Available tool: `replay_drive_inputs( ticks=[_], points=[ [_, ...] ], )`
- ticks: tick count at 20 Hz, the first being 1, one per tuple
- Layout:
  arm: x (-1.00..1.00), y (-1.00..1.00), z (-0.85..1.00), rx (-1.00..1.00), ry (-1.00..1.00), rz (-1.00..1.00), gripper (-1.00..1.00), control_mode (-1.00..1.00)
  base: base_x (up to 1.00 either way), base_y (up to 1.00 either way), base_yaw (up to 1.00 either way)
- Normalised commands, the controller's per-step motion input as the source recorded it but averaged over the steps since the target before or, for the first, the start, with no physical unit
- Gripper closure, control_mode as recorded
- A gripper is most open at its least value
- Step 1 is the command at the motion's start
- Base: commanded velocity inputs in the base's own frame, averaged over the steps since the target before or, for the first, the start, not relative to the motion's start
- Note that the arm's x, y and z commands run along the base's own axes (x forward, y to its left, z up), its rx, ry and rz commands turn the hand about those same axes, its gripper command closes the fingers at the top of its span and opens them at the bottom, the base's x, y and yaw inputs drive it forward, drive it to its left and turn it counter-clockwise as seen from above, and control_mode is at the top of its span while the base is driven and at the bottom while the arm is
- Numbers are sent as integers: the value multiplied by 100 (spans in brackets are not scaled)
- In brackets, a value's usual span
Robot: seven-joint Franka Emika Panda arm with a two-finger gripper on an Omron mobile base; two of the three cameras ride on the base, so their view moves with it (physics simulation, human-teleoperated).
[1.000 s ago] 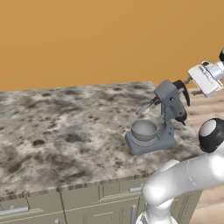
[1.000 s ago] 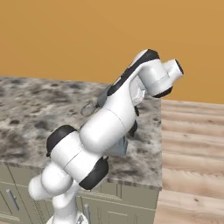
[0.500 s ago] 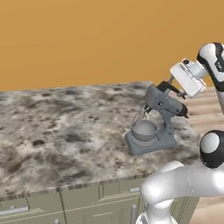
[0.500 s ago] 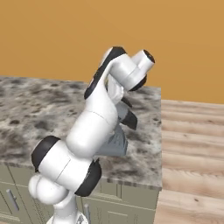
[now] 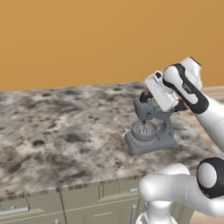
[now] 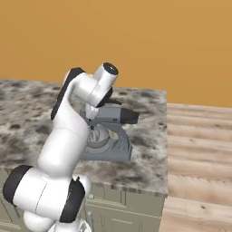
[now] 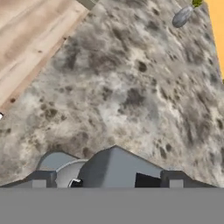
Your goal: Close the stand mixer head.
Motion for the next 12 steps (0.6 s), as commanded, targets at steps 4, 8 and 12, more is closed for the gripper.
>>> replay_drive_inputs(
  ticks=[4, 8, 12],
  points=[
    [10, 98, -18, -26, 0, 27, -100, -100, 0, 0, 0],
    [1, 64, 35, -11, 0, 28, -100, -100, 0, 0, 0],
    [0, 52, 36, -15, 0, 21, -100, -100, 0, 0, 0]
  ],
)
